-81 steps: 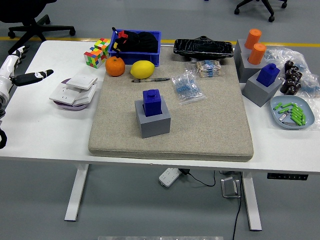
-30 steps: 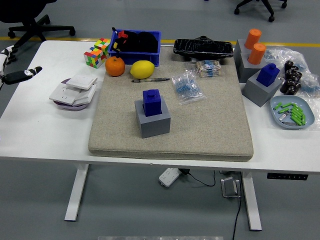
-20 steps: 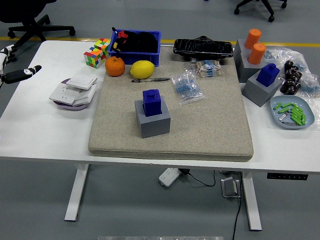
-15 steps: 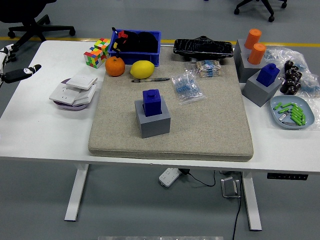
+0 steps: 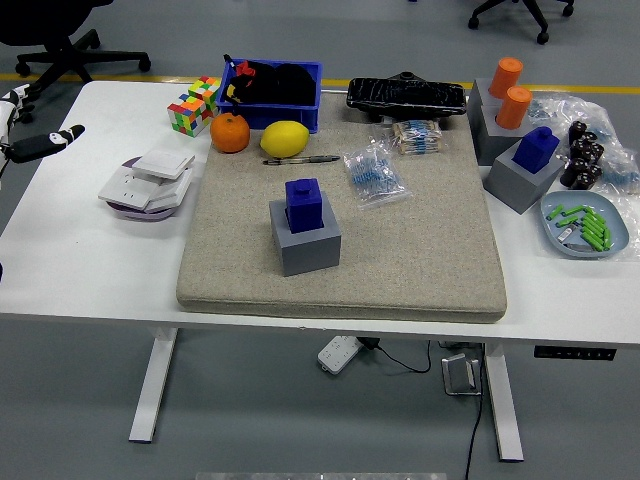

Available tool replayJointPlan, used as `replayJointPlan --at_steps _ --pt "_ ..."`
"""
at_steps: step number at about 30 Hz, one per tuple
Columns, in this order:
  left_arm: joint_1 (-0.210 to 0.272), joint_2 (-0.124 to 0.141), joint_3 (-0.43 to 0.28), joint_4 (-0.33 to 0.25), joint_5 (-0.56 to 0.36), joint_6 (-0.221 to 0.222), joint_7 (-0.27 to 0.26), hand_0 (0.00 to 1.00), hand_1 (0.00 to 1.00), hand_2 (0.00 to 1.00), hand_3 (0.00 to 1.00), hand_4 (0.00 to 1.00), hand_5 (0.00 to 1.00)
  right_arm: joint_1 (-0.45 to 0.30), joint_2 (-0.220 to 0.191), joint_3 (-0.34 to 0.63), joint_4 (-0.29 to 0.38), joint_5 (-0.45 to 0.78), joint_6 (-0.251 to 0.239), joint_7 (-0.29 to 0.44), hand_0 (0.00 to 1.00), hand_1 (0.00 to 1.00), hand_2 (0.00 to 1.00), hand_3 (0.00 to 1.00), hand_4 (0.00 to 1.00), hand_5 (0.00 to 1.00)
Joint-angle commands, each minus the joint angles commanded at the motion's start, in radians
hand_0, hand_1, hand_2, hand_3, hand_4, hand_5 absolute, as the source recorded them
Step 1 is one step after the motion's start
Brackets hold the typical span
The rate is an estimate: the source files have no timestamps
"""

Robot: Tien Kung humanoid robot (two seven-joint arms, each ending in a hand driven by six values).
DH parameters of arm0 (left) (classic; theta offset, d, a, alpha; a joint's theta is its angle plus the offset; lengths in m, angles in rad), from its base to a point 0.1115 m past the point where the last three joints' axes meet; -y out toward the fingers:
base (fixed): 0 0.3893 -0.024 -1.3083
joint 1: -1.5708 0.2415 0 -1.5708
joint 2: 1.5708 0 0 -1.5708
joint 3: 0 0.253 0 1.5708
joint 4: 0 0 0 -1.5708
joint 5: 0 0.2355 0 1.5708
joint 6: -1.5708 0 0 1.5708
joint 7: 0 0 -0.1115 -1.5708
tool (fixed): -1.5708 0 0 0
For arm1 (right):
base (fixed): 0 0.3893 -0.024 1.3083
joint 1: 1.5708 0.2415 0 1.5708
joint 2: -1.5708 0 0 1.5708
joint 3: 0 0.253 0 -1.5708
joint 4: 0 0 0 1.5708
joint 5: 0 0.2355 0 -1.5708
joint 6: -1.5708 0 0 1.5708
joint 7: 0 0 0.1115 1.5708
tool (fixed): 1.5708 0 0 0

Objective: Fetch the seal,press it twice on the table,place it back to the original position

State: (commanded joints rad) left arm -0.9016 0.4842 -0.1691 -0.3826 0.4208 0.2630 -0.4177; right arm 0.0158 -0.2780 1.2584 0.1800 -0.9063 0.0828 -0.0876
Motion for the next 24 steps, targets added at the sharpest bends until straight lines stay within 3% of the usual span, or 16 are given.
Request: replayJointPlan --at_steps 24 --pt "0.002 -0.004 0.004 0.001 -0.004 -0.001 0.002 0.926 0.915 0.931 0.933 0.855 0.301 -0.002 -0.002 -0.005 0.0 0.005 -0.001 0.0 0.73 0.683 0.653 0.617 0.72 0.516"
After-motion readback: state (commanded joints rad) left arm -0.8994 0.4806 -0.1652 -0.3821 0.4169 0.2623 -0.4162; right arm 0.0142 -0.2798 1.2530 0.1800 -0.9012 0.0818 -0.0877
